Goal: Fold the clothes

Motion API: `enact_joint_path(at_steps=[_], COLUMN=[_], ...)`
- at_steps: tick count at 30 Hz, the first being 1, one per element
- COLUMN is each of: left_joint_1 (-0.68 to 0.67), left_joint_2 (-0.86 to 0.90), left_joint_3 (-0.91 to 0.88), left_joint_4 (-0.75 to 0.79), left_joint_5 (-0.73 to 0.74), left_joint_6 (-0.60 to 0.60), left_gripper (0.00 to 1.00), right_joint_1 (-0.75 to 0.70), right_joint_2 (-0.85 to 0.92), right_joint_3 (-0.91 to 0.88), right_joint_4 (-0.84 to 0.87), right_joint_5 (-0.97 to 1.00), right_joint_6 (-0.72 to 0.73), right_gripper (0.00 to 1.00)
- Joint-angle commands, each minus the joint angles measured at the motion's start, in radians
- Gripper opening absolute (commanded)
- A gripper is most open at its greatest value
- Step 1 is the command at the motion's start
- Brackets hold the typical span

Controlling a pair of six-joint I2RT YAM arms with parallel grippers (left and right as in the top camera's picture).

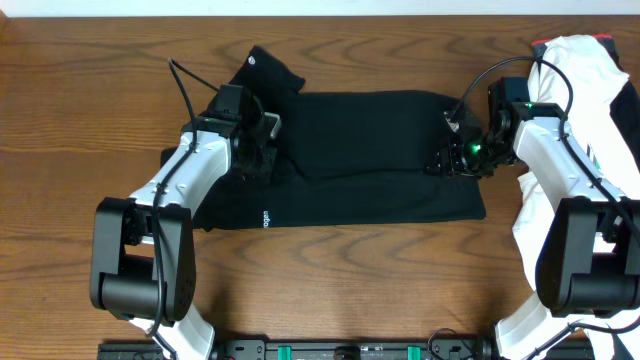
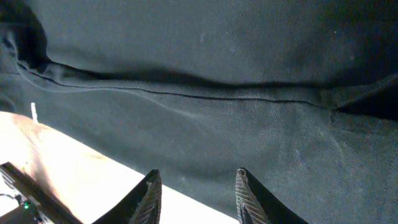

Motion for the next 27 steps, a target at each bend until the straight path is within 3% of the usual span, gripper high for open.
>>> enact_joint_path(at_steps=[1,9,13,20,27], left_joint_1=[0.0,0.0,0.005,-0.009,-0.039], left_joint_2=[0.008,0.008,-0.016,-0.081,-0.027], left_joint_3=[-0.002,-0.001,0.045,0.06,0.031], left_joint_4=[0.051,0.166,0.065,-0.08,-0.061], left_joint_5=[-0.011,-0.006,-0.006,-0.002,-0.003], left_joint_6=[0.019,-0.019,-0.053,-0.102,-0.101], left_gripper=[0.34,0.36,0.32,0.41,0.46], right_joint_1=[0.006,0.006,0.006,0.006,0.006], right_joint_2=[-0.008,-0.008,-0.008,-0.008,-0.008], right_joint_3=[0.006,0.006,0.006,0.006,0.006], right_joint_4=[-0.001,-0.004,-0.016,-0.011,-0.007], right_joint_5=[0.002,0.002,0.003,0.026,0.025], right_joint_6=[0.01,0.017,0.017,0.017,0.017], right_gripper=[0.37,0.36,0.36,0.36,0.37])
